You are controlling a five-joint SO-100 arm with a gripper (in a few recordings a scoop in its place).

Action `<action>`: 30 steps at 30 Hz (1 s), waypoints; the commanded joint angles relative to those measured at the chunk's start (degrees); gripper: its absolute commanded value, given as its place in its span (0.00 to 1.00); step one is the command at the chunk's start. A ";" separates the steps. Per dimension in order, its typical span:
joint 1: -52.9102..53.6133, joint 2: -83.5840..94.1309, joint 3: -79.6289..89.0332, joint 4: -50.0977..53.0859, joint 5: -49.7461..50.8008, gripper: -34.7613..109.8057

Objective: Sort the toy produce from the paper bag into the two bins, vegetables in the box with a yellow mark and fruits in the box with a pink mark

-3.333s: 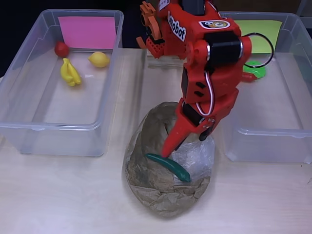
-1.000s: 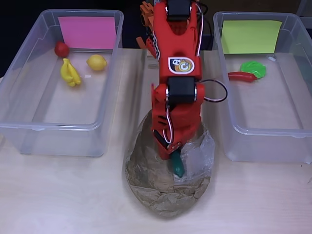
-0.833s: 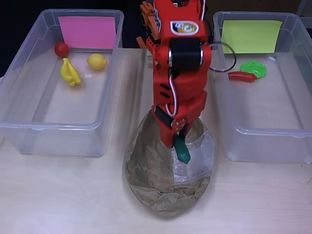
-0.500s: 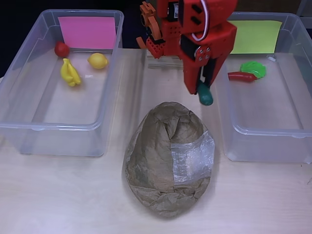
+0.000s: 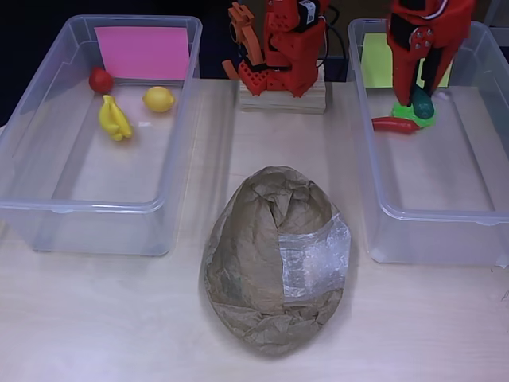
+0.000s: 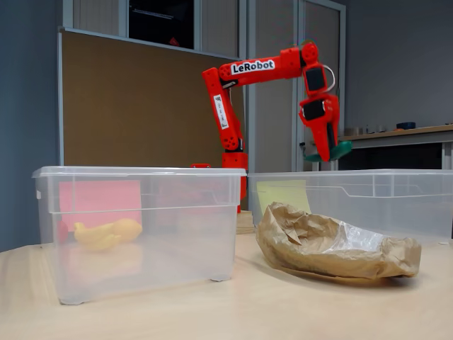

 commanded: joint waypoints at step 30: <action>-5.36 -5.71 0.18 -18.46 -16.79 0.44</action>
